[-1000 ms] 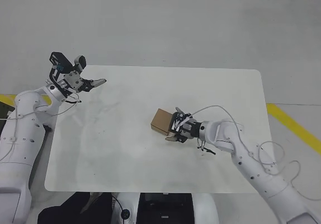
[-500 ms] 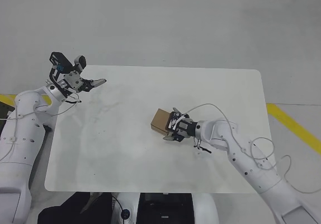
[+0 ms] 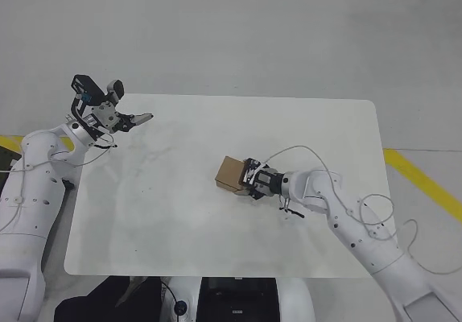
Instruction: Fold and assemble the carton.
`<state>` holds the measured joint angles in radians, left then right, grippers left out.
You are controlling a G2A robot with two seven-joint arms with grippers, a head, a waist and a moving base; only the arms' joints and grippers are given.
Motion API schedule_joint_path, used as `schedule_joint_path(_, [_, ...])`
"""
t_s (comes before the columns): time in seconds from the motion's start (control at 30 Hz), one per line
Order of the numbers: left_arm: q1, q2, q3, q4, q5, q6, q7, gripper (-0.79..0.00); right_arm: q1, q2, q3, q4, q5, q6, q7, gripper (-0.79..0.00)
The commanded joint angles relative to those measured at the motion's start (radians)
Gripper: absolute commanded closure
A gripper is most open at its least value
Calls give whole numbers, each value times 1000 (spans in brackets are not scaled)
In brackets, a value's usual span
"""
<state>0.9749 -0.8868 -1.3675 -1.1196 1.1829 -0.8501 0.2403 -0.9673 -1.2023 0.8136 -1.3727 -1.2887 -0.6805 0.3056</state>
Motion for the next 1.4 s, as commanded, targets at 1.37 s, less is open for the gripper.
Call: schedule_joint_path(1.37, [0,0,0,0,0,0,0,-785,-254,100,423,-521,-106,-46,-350,-554])
